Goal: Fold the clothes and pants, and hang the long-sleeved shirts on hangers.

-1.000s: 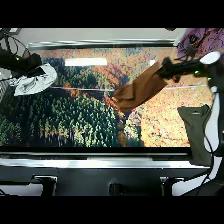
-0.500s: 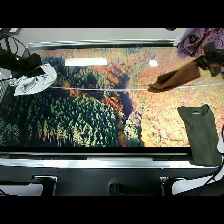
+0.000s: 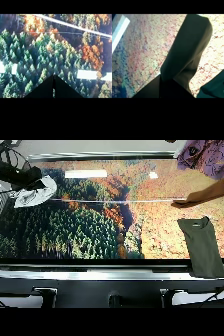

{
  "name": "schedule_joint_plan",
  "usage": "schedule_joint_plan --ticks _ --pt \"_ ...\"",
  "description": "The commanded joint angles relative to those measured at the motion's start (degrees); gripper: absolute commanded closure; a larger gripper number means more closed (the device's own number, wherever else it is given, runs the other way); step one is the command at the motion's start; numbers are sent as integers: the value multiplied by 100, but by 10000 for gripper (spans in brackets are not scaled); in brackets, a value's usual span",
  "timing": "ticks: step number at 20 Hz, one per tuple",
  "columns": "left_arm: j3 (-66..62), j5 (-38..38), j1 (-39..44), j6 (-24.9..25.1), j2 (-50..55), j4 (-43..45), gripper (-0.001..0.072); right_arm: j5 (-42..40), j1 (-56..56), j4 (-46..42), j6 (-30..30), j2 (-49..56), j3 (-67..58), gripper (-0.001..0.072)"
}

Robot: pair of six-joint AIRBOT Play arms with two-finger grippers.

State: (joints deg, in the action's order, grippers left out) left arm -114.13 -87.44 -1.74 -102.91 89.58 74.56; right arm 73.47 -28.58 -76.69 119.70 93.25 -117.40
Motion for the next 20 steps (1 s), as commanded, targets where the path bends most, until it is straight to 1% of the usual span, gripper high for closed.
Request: schedule_joint_plan --ticks 1,6,8,9,10,13,16,20 --pt "0 -105 2 2 0 0 693 592 -22 -612 101 -125 -7 686" --pt "0 -140 2 4 0 0 692 1554 -22 -1051 96 -195 -7 686" --pt "0 -184 2 7 0 0 692 1917 -22 -1244 -173 -214 35 685" --pt "0 -208 2 7 0 0 692 2000 -22 -1342 -369 -278 164 685" --pt "0 -216 2 7 0 2 692 2092 -22 -1526 -437 -369 350 685" --pt "0 -216 2 7 0 0 692 2006 -24 -2151 -483 -841 1272 685" --pt "0 -216 2 7 0 0 692 1797 -282 -2170 -415 -1287 2129 687" --pt "0 -214 2 7 2 2 692 1742 -785 -2153 -367 -1705 2868 687"
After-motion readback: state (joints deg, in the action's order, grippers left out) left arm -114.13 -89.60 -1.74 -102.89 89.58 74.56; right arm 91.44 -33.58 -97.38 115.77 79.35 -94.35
